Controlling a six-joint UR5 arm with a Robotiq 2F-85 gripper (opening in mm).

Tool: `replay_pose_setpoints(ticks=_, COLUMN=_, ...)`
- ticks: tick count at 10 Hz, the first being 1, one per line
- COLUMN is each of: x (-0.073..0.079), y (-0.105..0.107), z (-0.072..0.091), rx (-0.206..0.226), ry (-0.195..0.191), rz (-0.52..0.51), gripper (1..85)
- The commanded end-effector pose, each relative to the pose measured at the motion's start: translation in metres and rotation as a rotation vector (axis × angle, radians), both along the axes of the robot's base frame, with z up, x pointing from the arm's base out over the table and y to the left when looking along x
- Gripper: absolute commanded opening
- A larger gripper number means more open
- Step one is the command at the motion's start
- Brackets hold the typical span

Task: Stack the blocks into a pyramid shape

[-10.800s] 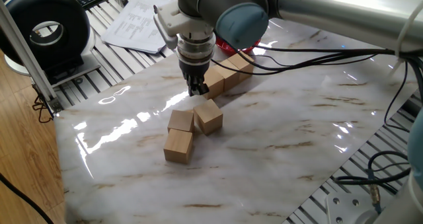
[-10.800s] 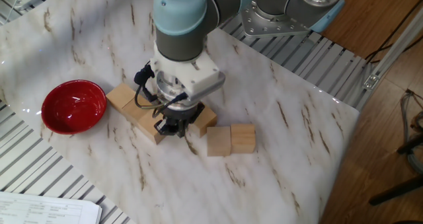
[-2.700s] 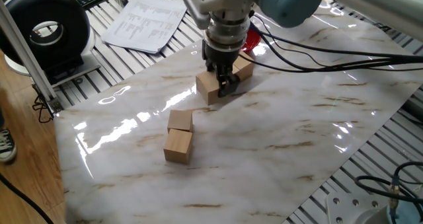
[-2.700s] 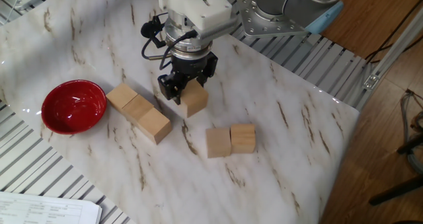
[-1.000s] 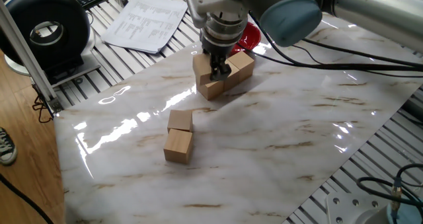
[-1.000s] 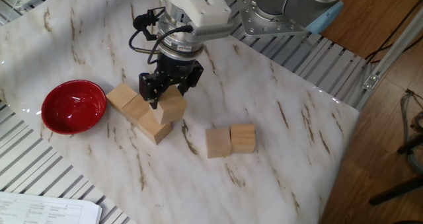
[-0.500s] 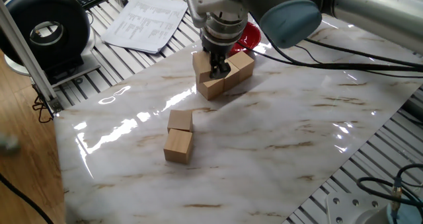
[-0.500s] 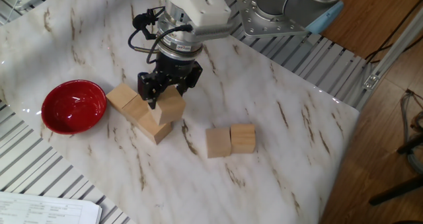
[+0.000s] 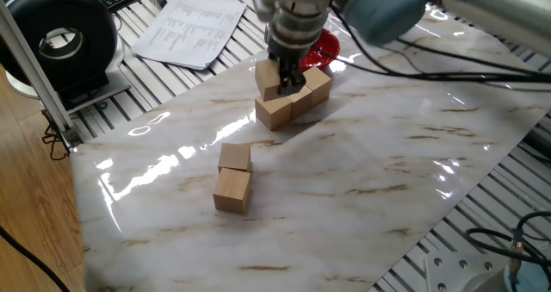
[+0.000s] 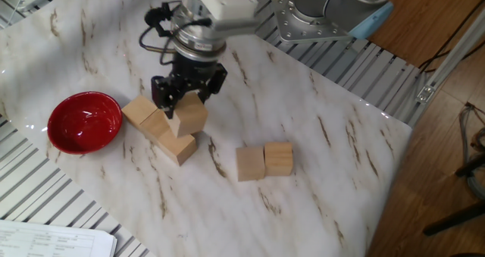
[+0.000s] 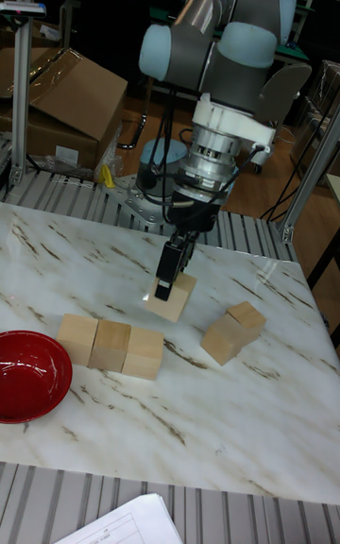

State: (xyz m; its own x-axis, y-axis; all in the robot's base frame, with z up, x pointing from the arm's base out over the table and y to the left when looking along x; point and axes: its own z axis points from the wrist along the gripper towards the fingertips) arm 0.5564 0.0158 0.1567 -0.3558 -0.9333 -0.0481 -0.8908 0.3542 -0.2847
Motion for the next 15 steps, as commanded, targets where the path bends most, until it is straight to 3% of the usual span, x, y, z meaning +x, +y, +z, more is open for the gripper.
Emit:
replay_pose_setpoints(ticks=1, x=0.015, y=-0.008, z=0.032, rx=0.022, ry=0.032, rz=0.022, gripper=1.0)
replay_pose_setpoints(ticks=3, x=0.022, y=-0.011, z=0.048, rx=0.045, ry=0.066, rz=0.046, gripper=1.0)
replay_pose_setpoints(ticks=6, x=0.019, y=-0.021, z=0.051, rx=0.070, ry=0.101, rz=0.083, gripper=1.0)
replay_pose_setpoints(ticks=8, x=0.014, y=-0.025, z=0.045, rx=0.078, ry=0.141, rz=0.132, gripper=1.0)
replay_pose_setpoints(ticks=9, x=0.012, y=-0.024, z=0.041, rx=0.108, ry=0.154, rz=0.146, gripper=1.0)
replay_pose_setpoints(ticks=13, x=0.011, y=-0.026, z=0.029, rx=0.128, ry=0.162, rz=0.180, gripper=1.0)
replay_pose_setpoints(ticks=15, x=0.011, y=-0.033, z=0.023, rx=0.111, ry=0.160, rz=0.185, gripper=1.0)
